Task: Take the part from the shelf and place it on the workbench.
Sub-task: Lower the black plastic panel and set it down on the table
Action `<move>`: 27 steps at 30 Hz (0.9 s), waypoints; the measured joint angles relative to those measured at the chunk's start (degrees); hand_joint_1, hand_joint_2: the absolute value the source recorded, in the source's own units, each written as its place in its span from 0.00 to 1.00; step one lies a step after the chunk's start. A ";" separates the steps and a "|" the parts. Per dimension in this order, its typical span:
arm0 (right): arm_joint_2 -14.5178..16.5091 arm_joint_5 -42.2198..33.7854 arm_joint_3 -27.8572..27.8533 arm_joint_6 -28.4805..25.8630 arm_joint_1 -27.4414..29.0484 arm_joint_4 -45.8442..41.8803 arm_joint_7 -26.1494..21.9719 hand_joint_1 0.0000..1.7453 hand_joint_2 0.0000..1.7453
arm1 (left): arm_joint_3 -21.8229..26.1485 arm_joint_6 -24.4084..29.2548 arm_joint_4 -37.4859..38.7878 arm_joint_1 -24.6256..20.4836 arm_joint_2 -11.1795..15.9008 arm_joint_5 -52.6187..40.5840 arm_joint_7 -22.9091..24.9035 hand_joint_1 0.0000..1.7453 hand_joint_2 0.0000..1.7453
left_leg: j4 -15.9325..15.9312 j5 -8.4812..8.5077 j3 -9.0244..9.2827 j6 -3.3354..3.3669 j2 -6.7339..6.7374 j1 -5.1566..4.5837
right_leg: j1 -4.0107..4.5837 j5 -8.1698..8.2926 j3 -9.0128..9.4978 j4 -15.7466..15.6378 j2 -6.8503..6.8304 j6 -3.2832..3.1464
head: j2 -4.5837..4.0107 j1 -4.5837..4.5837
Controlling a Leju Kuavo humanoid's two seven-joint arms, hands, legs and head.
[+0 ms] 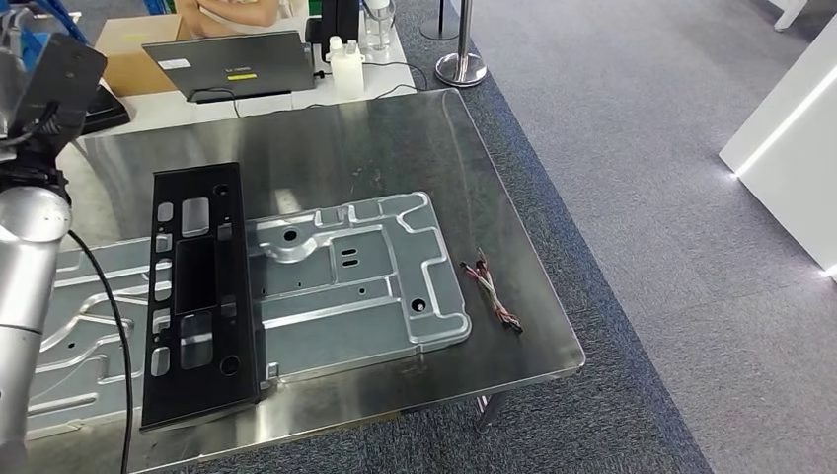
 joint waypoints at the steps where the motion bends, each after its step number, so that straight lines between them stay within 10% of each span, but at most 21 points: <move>1: 0.00 0.02 0.00 -0.02 0.00 0.03 0.03 0.00 0.00 | -0.05 -0.02 -0.33 0.06 0.06 0.11 -0.03 0.00 0.00 | 0.16 -0.03 -0.11 0.13 0.00 -0.02 | -0.03 0.06 -0.01 -0.01 0.00 0.13 | 0.00 0.00; 6: -0.03 0.19 0.00 -0.19 -0.04 0.12 0.14 0.00 0.00 | -0.31 -0.09 -2.43 0.18 0.33 0.50 -0.32 0.00 0.00 | -1.28 1.90 -0.05 1.69 0.30 0.29 | -0.04 -0.26 -0.37 0.13 -0.09 1.41 | 0.00 0.01; 10: -0.12 0.40 0.00 -0.42 0.02 0.12 0.00 0.00 0.00 | -0.57 -0.34 -3.70 1.25 0.66 1.11 -0.54 0.00 0.00 | -1.84 2.81 -0.51 2.32 0.70 0.45 | -0.39 -6.46 -5.81 12.65 -0.30 2.05 | 0.00 0.02; 12: -0.22 0.55 0.00 -0.53 0.06 0.12 -0.18 0.00 0.00 | -0.57 -0.55 -4.25 2.21 0.78 1.46 -0.68 0.00 0.00 | -1.43 2.67 -0.72 2.13 0.71 0.52 | -0.68 -5.49 -6.40 14.18 -0.36 2.41 | 0.00 0.02; 14: -0.30 0.77 0.00 -0.68 0.04 0.12 -0.40 0.00 0.00 | -0.58 -0.82 -5.03 2.75 0.99 2.01 -0.91 0.00 0.00 | -0.68 2.16 -0.94 1.45 0.67 0.76 | -1.01 -1.89 -3.34 7.94 -0.52 2.67 | 0.00 0.02; 17: -0.33 1.06 0.01 -0.82 0.04 0.20 -0.57 0.00 0.00 | -0.58 -1.27 -6.32 3.06 1.52 2.76 -1.39 0.00 0.00 | 0.50 1.53 -1.94 0.22 0.54 0.53 | -0.77 -0.38 -0.22 1.40 -0.49 1.93 | 0.00 0.00; 21: -0.33 1.28 0.03 -1.02 -0.06 0.25 -0.67 0.00 0.00 | -0.60 -1.61 -8.13 3.80 2.44 3.74 -1.79 0.00 0.00 | 1.92 0.32 -3.00 -0.77 0.46 0.60 | -0.64 -0.46 -0.97 1.03 -0.48 -0.10 | 0.00 -0.02; 25: -0.32 1.51 0.04 -1.18 -0.05 0.29 -0.91 0.00 0.00 | -0.60 -1.64 -9.62 4.54 3.53 4.56 -2.11 0.00 0.00 | 14.67 -7.21 -8.20 -0.60 0.49 0.46 | 0.00 0.48 -1.94 0.79 -0.53 -1.52 | 0.00 -0.01; 27: -0.32 1.69 0.04 -1.28 -0.04 0.32 -1.10 0.00 0.00 | -0.60 -1.65 -10.38 5.27 3.93 5.01 -2.27 0.00 0.00 | 17.13 -7.20 -8.80 -0.18 0.49 0.19 | 0.48 1.02 -2.60 0.90 -0.55 -1.73 | 0.00 -0.02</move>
